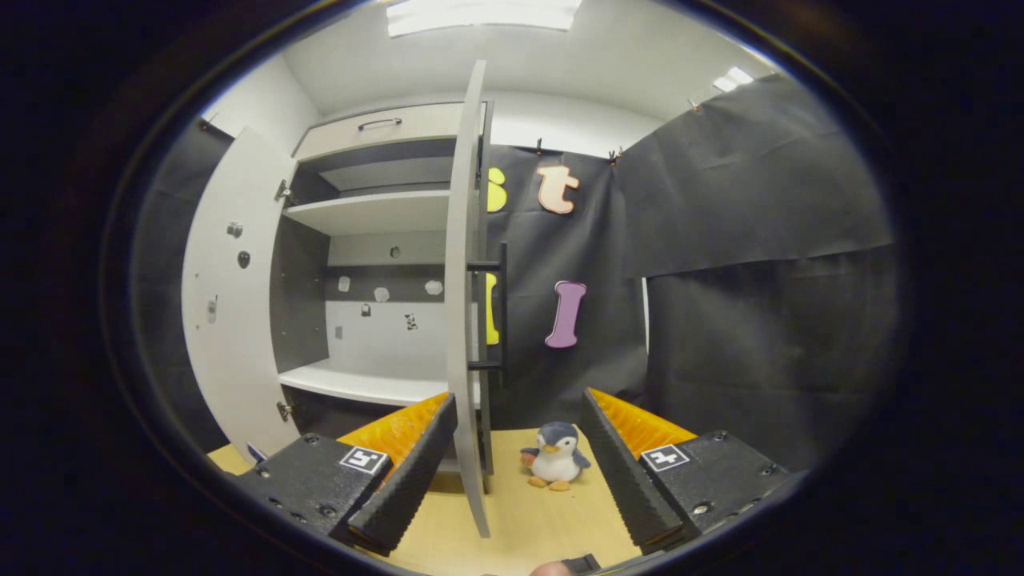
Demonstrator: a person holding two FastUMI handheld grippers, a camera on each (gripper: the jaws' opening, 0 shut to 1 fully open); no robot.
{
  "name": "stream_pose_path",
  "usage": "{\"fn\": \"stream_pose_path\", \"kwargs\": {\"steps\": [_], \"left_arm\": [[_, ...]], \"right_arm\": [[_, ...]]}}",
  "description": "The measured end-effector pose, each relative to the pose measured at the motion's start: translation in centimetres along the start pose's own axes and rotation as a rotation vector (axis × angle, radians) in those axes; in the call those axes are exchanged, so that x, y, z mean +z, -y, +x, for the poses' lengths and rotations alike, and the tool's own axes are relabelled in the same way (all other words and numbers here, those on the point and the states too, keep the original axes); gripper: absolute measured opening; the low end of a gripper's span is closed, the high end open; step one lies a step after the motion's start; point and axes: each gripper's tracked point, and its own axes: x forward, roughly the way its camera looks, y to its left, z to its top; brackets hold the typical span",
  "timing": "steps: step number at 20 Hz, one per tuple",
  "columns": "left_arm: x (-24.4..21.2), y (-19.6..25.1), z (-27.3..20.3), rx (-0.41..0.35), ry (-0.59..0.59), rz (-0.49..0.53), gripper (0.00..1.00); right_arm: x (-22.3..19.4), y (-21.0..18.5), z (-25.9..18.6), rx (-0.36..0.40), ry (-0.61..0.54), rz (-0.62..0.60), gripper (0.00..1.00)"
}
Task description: Grasp the bottle in the cabinet with the left hand and place it on the coaster, then close the right door with the right hand and the left door with the left hand.
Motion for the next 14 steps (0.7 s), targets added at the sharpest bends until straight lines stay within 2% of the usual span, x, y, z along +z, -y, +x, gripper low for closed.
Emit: {"fn": "stream_pose_path", "kwargs": {"steps": [4,10,14], "left_arm": [[-0.7,-0.3,-0.5,0.015,-0.04,0.001,0.82],[-0.2,-0.2,-1.2,0.017,-0.047,-0.002,0.96],[0.5,-0.4,-1.7,0.024,-0.045,0.081,0.98]], "right_arm": [[0.1,-0.3,0.0,0.011,0.001,0.003,0.99],[0.2,-0.2,0.3,0.022,0.003,0.007,0.99],[0.5,0.8,0.7,0.01,0.015,0.007,0.99]]}}
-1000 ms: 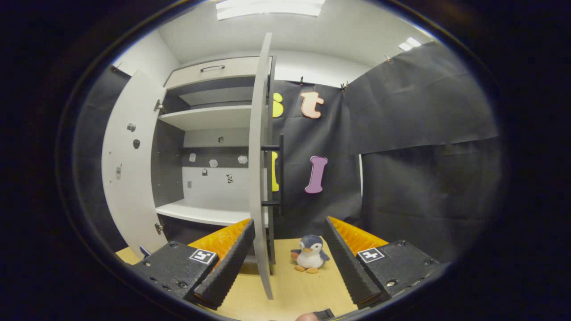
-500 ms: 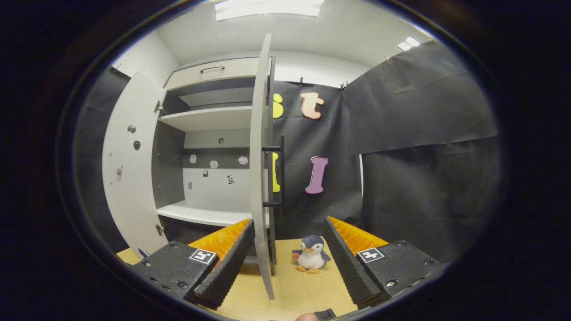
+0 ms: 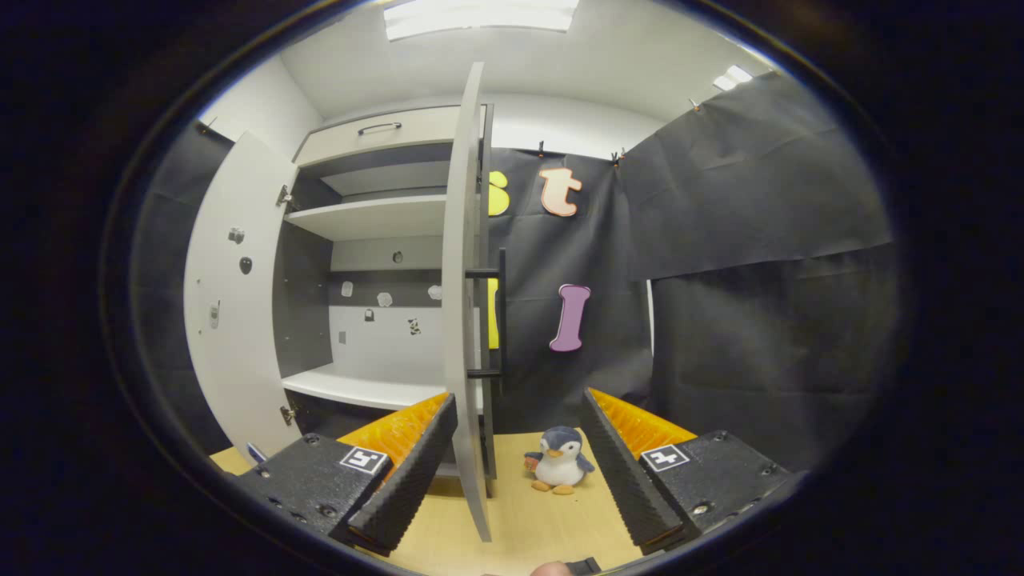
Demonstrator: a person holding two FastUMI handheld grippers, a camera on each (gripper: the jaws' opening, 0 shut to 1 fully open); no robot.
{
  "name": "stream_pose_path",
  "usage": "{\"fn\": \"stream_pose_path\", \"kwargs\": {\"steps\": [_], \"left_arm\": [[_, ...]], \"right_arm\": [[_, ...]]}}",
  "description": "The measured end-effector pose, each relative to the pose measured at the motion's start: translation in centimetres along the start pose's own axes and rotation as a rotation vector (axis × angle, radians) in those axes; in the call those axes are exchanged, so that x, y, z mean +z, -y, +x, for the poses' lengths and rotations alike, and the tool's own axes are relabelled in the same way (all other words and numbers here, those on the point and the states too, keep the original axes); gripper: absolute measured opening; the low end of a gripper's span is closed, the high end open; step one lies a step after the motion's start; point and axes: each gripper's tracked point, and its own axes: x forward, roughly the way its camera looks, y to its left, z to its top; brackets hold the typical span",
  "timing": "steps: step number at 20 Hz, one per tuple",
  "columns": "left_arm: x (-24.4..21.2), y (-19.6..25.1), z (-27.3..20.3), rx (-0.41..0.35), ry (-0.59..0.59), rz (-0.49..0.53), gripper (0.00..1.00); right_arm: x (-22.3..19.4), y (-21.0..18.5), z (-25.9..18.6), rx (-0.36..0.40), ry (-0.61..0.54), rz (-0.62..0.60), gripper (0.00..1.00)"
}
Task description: Grasp the bottle in the cabinet with the left hand and place it on the coaster, then close the right door with the right hand and the left door with the left hand.
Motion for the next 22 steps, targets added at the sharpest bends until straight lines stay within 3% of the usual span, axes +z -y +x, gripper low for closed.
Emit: {"fn": "stream_pose_path", "kwargs": {"steps": [7,18,22], "left_arm": [[3.0,-0.6,-1.7,0.004,0.039,-0.046,0.98],[9.7,-3.7,-6.2,0.067,0.149,-0.09,0.98],[11.8,-5.1,-7.7,0.09,0.209,-0.132,0.98]], "right_arm": [[1.9,2.7,1.2,-0.035,0.044,0.024,0.99],[5.6,2.4,5.7,0.039,0.061,0.062,1.0],[6.2,3.2,7.0,0.017,0.068,0.048,0.98]]}}
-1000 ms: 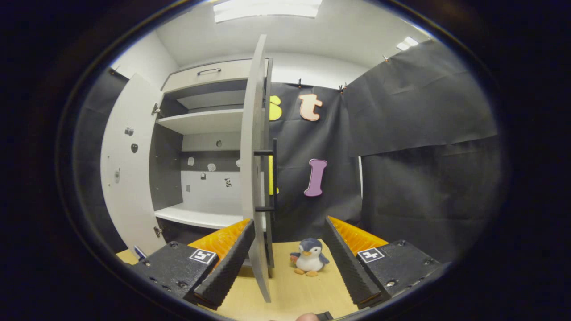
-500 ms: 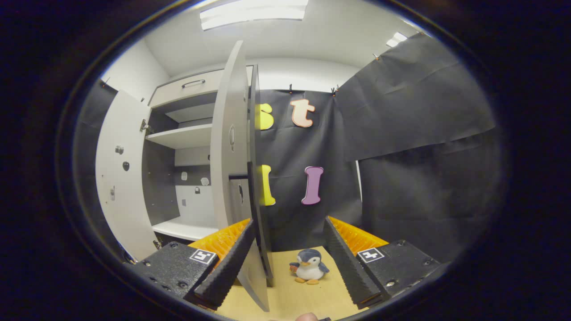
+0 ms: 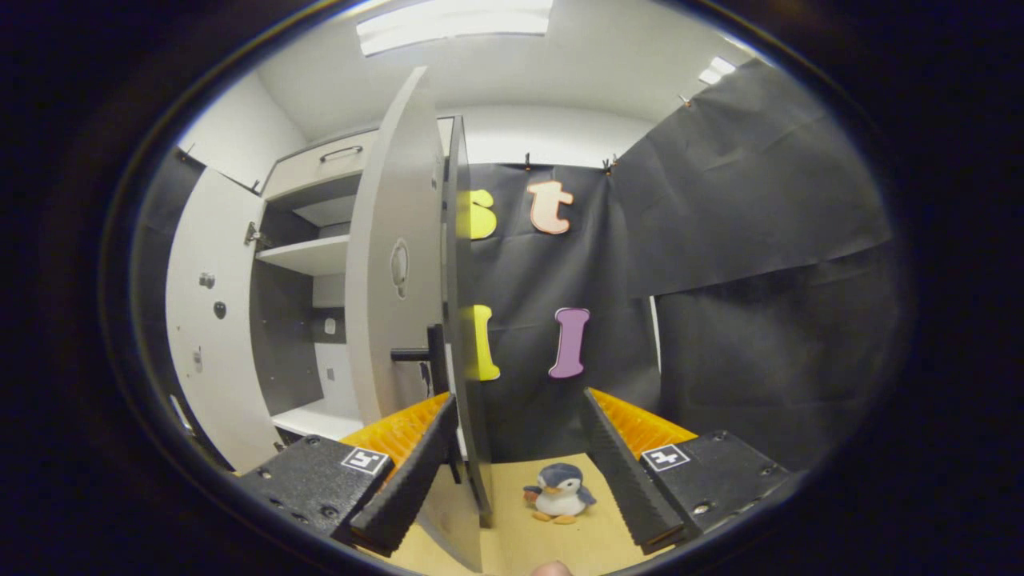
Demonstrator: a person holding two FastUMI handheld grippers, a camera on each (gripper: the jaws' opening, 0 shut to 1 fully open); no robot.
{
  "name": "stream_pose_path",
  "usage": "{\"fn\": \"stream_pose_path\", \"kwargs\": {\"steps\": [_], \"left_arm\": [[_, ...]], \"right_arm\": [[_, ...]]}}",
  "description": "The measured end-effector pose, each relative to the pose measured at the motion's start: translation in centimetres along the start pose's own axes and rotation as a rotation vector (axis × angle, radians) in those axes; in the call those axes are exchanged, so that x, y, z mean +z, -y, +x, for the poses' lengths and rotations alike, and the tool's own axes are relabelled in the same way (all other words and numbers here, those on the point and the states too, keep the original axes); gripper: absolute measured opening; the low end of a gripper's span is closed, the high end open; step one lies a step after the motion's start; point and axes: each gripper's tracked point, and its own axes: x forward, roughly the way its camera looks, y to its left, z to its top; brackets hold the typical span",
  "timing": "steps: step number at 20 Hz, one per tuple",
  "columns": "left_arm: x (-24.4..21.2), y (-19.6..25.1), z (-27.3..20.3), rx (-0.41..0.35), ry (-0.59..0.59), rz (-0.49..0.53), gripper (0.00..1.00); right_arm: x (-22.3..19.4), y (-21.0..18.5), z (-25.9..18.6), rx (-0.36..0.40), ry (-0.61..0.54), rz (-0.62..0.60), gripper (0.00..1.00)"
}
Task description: Grasp the bottle in the cabinet with the left hand and place it on the coaster, then close the right door with the right hand and the left door with the left hand.
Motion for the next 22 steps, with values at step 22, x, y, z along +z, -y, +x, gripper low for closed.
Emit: {"fn": "stream_pose_path", "kwargs": {"steps": [22], "left_arm": [[4.6,-5.8,-2.5,0.091,0.088,-0.143,0.97]], "right_arm": [[-1.5,-3.7,0.2,0.166,-0.095,0.002,0.96]]}}
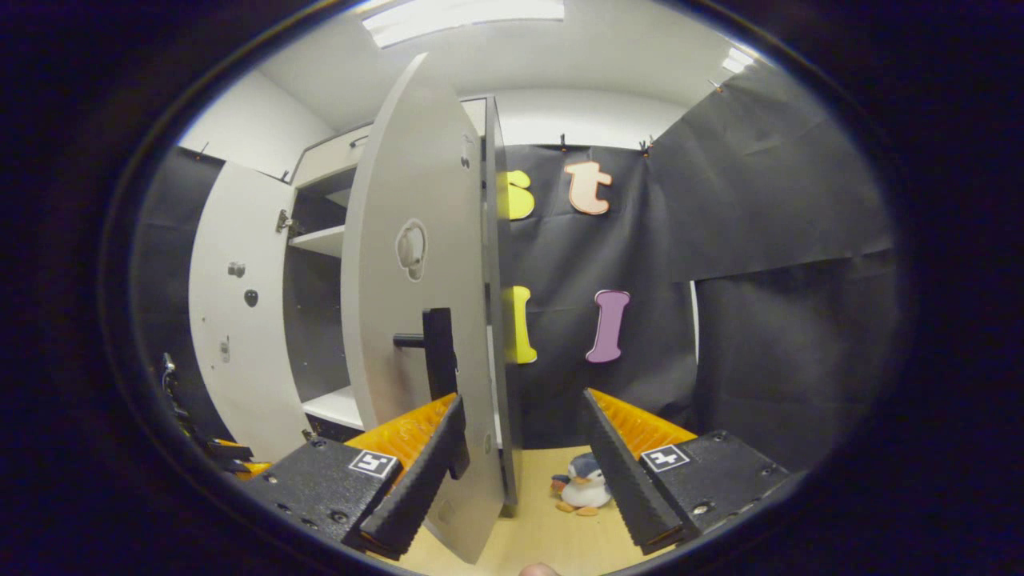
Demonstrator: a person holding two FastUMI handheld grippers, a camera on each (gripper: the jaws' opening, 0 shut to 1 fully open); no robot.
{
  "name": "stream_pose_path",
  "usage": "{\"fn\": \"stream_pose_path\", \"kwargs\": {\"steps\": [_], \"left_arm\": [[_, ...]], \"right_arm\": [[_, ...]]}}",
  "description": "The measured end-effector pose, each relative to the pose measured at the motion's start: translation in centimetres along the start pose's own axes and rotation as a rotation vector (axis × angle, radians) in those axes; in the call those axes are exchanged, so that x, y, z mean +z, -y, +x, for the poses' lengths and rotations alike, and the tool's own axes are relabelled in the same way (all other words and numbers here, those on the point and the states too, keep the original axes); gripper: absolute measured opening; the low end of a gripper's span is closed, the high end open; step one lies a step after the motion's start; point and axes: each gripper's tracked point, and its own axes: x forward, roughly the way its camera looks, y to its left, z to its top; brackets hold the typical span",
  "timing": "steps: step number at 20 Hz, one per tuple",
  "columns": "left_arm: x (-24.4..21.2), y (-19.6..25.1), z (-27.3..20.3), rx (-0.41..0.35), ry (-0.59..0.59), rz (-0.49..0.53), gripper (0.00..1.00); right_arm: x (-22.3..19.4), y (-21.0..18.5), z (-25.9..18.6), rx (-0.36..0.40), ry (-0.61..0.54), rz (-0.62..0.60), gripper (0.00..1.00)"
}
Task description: Grasp the bottle in the cabinet with the left hand and place it on the coaster, then close the right door with the right hand and the left door with the left hand.
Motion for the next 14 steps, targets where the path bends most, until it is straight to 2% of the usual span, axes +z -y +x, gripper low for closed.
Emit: {"fn": "stream_pose_path", "kwargs": {"steps": [6,14], "left_arm": [[4.0,-1.2,-1.7,0.012,0.089,-0.004,0.99],[7.3,-4.9,-3.9,0.082,0.162,-0.014,0.96]], "right_arm": [[-0.5,-4.1,0.8,0.11,-0.008,0.038,0.96],[-0.5,-5.7,2.6,0.114,-0.009,0.064,0.96]]}}
